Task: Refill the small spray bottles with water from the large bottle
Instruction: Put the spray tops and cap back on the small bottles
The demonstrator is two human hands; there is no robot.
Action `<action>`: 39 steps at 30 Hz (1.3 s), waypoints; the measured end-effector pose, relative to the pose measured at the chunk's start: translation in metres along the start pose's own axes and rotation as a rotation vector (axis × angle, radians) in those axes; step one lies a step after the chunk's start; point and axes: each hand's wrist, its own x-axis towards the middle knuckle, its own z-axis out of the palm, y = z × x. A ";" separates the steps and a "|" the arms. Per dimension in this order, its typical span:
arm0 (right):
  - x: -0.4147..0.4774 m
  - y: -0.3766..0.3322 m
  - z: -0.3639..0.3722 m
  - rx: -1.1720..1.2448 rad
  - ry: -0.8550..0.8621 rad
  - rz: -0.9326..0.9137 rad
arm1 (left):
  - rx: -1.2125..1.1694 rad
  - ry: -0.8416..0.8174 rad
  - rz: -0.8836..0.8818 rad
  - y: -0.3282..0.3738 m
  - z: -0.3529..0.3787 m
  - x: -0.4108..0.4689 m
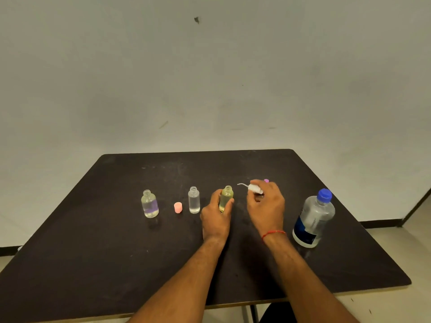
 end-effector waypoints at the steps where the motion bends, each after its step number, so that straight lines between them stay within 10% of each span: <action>1: 0.006 -0.005 -0.006 0.058 0.005 0.007 | -0.009 -0.004 0.005 0.000 0.000 0.000; 21: 0.029 -0.033 -0.019 -0.142 -0.465 -0.057 | -0.042 -0.144 0.070 0.008 -0.005 -0.007; 39: 0.020 -0.021 0.008 -0.024 -0.392 0.203 | -0.048 -0.182 0.051 0.001 -0.003 -0.006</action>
